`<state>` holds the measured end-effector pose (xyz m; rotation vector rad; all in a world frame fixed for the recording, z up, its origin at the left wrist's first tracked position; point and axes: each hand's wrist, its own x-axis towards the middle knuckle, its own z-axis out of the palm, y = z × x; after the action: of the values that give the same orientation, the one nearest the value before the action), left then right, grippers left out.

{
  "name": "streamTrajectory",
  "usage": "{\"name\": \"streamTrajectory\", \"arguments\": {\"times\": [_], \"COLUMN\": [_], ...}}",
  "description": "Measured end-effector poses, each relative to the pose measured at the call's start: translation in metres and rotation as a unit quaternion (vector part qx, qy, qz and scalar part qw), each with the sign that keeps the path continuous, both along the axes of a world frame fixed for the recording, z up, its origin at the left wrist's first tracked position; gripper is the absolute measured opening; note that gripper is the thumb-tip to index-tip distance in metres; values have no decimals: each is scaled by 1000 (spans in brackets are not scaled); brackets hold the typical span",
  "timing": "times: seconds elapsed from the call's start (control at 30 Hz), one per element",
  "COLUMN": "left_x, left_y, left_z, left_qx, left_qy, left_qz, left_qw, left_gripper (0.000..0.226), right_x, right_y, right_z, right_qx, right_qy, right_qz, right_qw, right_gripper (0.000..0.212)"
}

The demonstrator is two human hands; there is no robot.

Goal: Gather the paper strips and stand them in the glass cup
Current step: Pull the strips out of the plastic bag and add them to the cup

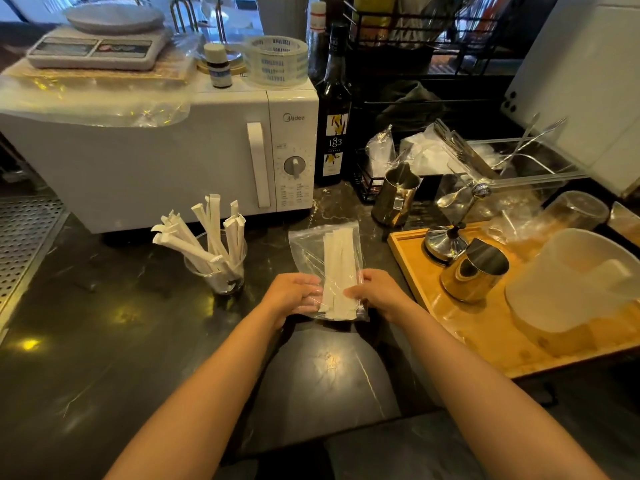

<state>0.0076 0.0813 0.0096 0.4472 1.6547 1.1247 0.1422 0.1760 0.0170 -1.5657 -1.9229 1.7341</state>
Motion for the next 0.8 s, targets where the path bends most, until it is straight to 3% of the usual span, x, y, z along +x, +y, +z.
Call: {"name": "streamTrajectory", "arguments": {"times": [0.27,0.4,0.53,0.67,0.8], "left_x": [-4,-9,-17,-25,-41], "left_y": [-28,-44,-60,-80,-100], "left_z": [26,37,46,59,79], "left_qx": [85,114,139,178,210], "left_qy": [30,52,61,56,59], "left_qz": [-57,-93,-107,-75,-38], "left_qw": [994,988,983,980,975], "left_gripper": [24,22,36,32,35], "right_x": [11,13,9,-1,-20], "right_y": [-24,-35,-45,-55,-68], "right_z": [17,23,26,29,33], "right_qx": [59,58,63,64,76], "right_qy": [93,133,164,183,195], "right_qz": [35,46,73,143,209], "right_qw": [993,988,982,971,955], "right_gripper": [19,47,51,40,43]}}
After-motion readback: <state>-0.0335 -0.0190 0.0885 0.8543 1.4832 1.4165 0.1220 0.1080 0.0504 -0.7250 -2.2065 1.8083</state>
